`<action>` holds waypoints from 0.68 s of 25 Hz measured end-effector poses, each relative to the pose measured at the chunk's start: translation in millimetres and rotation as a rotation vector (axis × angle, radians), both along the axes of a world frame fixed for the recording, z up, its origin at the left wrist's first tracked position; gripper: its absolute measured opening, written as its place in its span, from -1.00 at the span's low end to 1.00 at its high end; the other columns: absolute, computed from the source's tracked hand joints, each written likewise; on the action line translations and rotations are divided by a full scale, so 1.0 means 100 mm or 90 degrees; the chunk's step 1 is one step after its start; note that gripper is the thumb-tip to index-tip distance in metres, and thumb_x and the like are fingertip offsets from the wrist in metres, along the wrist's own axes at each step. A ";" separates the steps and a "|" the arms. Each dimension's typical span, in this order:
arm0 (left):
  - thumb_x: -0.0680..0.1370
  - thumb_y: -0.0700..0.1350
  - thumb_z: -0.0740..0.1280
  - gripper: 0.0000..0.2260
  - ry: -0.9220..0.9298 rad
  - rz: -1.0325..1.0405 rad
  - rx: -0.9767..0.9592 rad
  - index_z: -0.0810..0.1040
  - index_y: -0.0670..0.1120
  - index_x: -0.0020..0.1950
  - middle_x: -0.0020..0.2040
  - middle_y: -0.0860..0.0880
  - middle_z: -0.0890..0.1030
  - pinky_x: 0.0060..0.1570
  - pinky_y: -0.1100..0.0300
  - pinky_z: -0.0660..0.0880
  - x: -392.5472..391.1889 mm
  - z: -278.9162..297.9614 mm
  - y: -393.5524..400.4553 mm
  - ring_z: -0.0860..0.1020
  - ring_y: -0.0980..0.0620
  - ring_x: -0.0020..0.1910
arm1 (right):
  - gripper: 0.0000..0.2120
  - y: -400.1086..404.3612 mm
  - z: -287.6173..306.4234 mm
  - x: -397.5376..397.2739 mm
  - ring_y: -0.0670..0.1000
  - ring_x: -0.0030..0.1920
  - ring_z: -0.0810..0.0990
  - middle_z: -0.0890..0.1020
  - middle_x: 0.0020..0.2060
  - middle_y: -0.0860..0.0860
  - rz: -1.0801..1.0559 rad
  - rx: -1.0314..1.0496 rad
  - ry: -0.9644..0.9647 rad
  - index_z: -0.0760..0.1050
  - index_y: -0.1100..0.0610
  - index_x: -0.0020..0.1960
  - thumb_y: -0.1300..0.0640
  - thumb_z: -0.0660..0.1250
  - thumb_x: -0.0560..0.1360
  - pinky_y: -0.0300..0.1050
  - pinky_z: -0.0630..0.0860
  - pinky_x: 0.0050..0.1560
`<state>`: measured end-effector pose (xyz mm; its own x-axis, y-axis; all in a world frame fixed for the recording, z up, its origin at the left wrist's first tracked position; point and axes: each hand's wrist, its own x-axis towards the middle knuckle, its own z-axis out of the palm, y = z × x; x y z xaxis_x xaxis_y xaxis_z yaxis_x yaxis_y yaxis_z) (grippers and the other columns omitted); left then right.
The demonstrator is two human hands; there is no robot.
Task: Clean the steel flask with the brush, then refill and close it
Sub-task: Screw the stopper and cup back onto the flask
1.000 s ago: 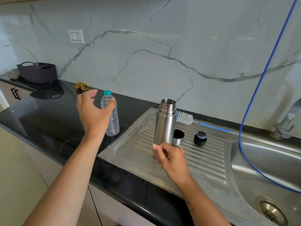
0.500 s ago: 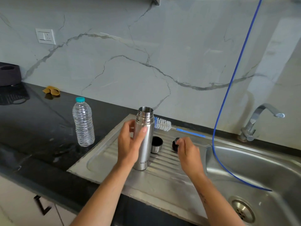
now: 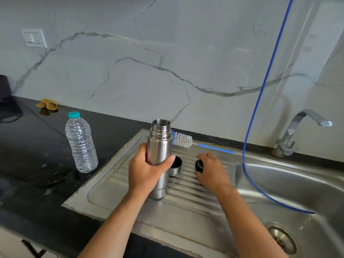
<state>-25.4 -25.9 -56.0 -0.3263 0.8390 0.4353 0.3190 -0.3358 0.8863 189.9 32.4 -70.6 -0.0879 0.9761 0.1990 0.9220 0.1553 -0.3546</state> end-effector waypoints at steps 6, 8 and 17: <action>0.25 0.20 0.63 -0.56 0.054 -0.042 0.020 0.56 0.13 0.00 -0.19 0.20 0.68 -0.19 0.04 0.65 0.44 0.23 0.08 0.66 0.19 -0.23 | -0.64 -0.06 0.18 0.20 0.08 -0.06 0.54 0.55 0.03 0.04 -0.123 -0.050 0.121 0.40 0.04 0.10 0.05 0.50 0.43 -0.06 0.49 -0.06; 0.26 0.16 0.65 -0.57 0.035 -0.066 0.022 0.56 0.11 -0.01 -0.20 0.17 0.68 -0.18 0.03 0.65 0.62 0.24 0.08 0.67 0.18 -0.23 | -0.58 -0.10 0.34 0.33 0.08 -0.07 0.57 0.58 -0.02 0.05 -0.155 -0.016 0.256 0.38 0.04 0.18 0.02 0.50 0.43 -0.07 0.54 -0.07; 0.23 0.13 0.66 -0.56 -0.004 -0.112 0.027 0.57 0.11 -0.01 -0.18 0.15 0.69 -0.17 0.11 0.65 0.84 0.04 0.05 0.68 0.14 -0.22 | -0.73 -0.35 1.47 0.39 0.05 -0.06 0.72 0.69 0.02 0.11 0.202 0.191 0.701 0.49 0.12 0.07 0.32 0.49 0.47 -0.01 0.67 0.00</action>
<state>59.1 -21.4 -52.4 -0.1783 0.8641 0.4706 0.2467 -0.4237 0.8716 228.5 -2.9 76.5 0.0440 0.8433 0.5357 0.0489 0.5338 -0.8442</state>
